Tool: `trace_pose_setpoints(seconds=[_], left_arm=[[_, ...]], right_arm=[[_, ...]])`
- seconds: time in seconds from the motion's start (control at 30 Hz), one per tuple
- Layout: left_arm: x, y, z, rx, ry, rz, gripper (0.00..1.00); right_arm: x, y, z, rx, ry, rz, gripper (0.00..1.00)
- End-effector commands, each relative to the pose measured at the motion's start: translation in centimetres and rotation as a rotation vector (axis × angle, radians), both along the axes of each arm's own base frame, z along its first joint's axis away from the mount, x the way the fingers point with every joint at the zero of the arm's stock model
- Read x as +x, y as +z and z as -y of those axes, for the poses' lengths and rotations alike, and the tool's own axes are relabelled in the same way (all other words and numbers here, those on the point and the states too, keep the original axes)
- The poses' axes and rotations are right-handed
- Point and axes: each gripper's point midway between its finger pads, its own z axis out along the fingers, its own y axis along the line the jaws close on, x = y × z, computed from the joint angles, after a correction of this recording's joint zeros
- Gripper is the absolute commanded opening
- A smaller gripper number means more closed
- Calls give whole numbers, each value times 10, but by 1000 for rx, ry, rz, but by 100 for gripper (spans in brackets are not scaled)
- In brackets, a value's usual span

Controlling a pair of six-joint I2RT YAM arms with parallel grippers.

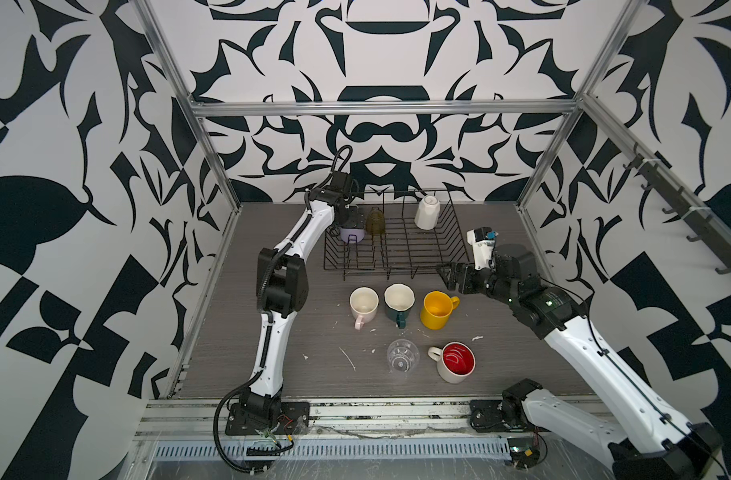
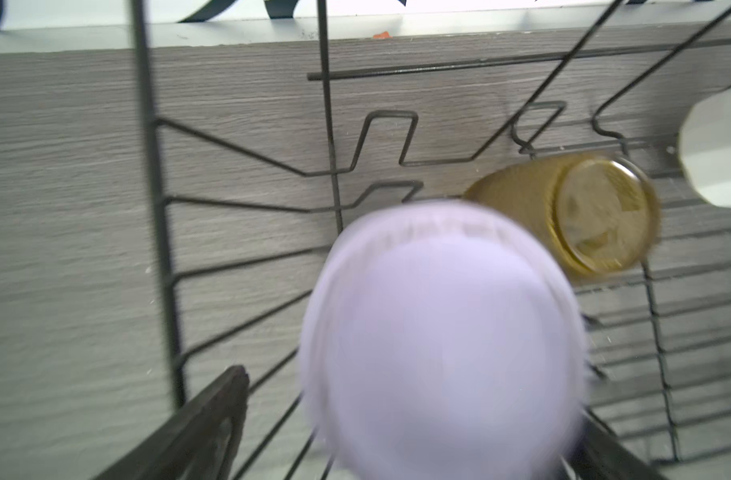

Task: Load the cups into the dish rack
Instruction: 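Open the left gripper and raise it while the right reaches toward the clear glass, then lower the right gripper into the clear plastic glass and grip its rim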

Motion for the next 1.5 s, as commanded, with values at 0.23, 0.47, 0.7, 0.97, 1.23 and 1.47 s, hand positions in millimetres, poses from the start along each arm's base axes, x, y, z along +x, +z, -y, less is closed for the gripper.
trace_pose_setpoints(seconds=[0.23, 0.47, 0.7, 0.97, 1.23, 1.47], left_arm=[[-48, 164, -18, -218, 47, 410, 99], [-109, 193, -32, -460, 54, 589, 99], [-167, 188, -61, -539, 111, 642, 99], [-208, 180, -98, -537, 237, 693, 99], [-218, 185, -104, -551, 254, 695, 99], [-221, 188, -103, -569, 253, 691, 99]], right_arm=[[-26, -6, -14, -85, 127, -72, 74], [-63, -22, -31, -197, 211, -131, 70], [-102, -57, -51, -221, 276, -236, 60], [-126, -94, -67, -268, 306, -301, 58], [-128, -120, -86, -305, 328, -315, 57], [-128, -139, -90, -374, 332, -327, 53]])
